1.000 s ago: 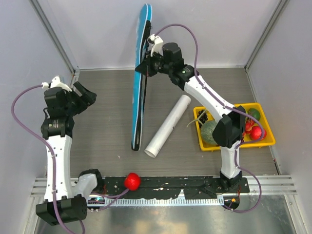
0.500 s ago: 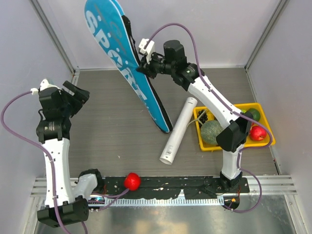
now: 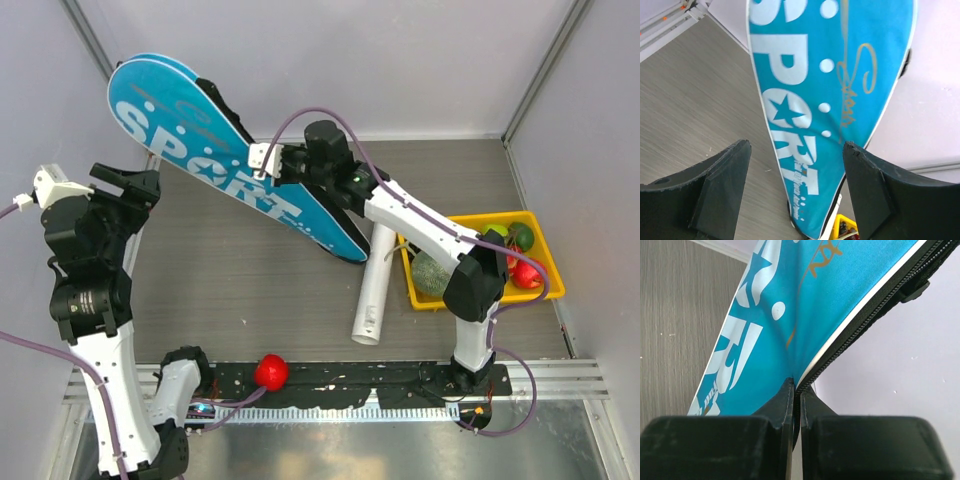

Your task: Pack up the badminton gear

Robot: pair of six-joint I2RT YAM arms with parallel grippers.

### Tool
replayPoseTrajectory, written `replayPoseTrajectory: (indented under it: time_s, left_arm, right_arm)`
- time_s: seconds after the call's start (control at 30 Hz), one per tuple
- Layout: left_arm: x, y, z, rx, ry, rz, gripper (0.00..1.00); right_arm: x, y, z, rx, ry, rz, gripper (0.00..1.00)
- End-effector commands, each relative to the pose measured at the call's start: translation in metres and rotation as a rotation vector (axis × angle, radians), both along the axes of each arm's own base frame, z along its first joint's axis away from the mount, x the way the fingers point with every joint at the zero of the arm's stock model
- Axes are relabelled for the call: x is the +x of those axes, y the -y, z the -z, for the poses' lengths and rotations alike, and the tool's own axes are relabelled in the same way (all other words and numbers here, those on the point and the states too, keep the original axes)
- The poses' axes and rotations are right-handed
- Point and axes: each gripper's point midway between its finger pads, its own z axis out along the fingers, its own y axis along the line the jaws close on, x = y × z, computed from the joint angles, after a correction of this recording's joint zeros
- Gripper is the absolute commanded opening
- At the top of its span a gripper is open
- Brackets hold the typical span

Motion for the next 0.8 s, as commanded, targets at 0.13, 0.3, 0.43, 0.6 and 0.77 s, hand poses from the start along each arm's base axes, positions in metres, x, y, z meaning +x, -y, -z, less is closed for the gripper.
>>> replayPoseTrajectory:
  time_s: [0.13,0.3,0.43,0.6,0.77]
  left_arm:
    - [-0.009,-0.003,-0.022,-0.039,0.008,-0.035,0.78]
    - [-0.018,-0.012,-0.035,-0.042,0.012,-0.101,0.78]
    - [-0.023,-0.012,-0.054,-0.045,0.053,-0.107,0.78]
    - [-0.024,-0.018,-0.049,-0.033,0.038,-0.14,0.81]
    - [-0.013,-0.022,0.009,-0.089,-0.092,-0.162,0.84]
  right_arm:
    - [0.009,0.015,-0.112,0.11,0.434,0.086,0.06]
    - [0.004,0.009,-0.13,0.082,0.581,0.083,0.05]
    - [0.001,0.003,-0.13,0.027,0.668,0.074,0.05]
    - [-0.011,-0.01,-0.067,-0.105,0.689,-0.012,0.05]
    - [-0.015,-0.007,0.01,-0.21,0.649,-0.003,0.05]
